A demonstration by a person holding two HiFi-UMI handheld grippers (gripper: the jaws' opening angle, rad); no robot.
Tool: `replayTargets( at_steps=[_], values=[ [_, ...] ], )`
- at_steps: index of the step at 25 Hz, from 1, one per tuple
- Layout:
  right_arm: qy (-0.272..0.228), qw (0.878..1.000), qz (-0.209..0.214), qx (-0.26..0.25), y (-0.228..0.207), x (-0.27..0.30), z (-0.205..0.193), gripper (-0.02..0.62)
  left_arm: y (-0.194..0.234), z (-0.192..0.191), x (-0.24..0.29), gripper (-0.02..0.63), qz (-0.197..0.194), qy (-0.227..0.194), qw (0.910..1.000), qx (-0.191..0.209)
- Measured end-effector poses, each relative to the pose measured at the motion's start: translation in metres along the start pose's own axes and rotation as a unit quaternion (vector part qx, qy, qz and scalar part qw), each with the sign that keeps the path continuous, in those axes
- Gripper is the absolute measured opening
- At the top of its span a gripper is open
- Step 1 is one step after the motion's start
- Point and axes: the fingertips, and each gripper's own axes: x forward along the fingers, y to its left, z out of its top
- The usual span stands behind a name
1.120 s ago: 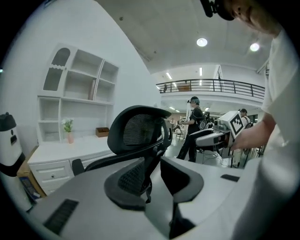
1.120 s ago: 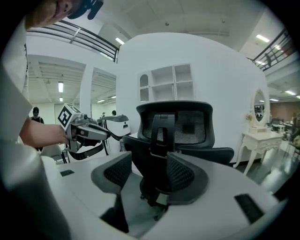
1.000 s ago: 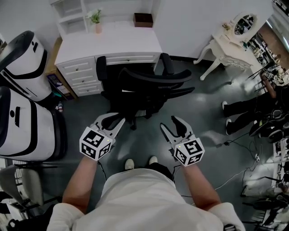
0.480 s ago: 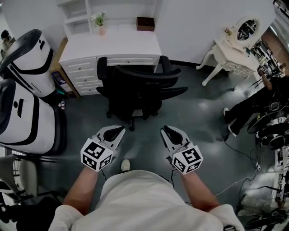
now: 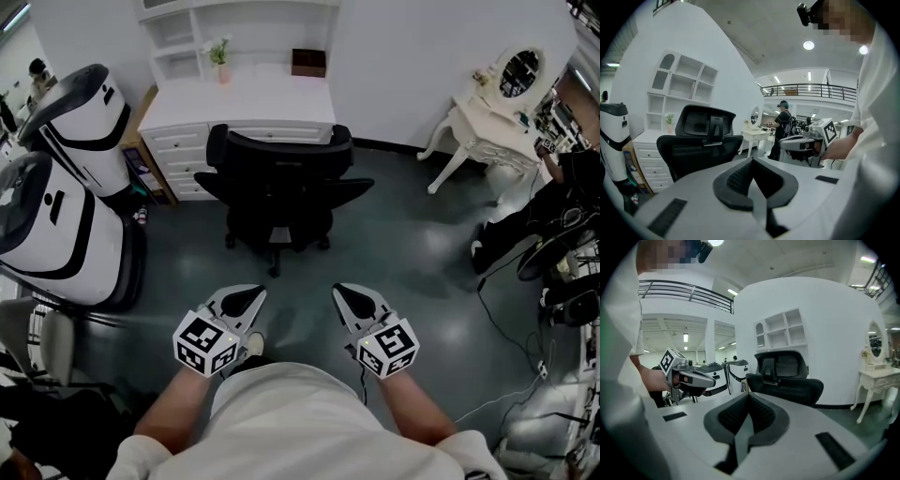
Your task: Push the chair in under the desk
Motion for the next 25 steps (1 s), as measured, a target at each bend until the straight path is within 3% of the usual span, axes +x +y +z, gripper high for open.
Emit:
replayTargets(
  at_steps=[13,25],
  values=[
    [0.005,0.999,0.045,0.014,0.012,-0.081,-0.029,0.005,-0.087,-0.031,-0.007,-0.005,0.031,0.013,0.9994,-0.010],
    [0.005,0.997,0.070,0.010,0.023,-0.102,-0.035,0.005,-0.110,-0.045,-0.013,-0.005,0.046,0.022,0.9986,-0.015]
  ],
)
